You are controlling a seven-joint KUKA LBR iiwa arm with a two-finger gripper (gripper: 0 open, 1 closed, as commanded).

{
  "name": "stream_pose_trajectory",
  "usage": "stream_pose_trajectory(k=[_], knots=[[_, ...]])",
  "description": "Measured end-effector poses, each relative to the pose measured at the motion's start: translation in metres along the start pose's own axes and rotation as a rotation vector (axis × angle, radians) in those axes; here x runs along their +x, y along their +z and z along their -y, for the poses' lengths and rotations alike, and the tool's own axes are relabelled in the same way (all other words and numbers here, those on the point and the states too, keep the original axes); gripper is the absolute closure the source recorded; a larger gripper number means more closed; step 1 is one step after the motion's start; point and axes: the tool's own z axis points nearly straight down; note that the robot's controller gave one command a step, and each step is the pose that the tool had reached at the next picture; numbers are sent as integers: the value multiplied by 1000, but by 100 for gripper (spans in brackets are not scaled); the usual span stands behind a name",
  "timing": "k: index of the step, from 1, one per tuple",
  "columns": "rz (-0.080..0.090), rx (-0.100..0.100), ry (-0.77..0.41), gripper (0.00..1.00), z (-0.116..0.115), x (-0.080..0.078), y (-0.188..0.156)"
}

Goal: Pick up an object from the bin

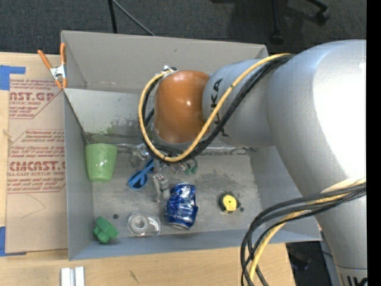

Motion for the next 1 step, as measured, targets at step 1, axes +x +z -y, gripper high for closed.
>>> stream_pose_trajectory(k=[1], knots=[[8,3,-53,0,5,5,-35]])
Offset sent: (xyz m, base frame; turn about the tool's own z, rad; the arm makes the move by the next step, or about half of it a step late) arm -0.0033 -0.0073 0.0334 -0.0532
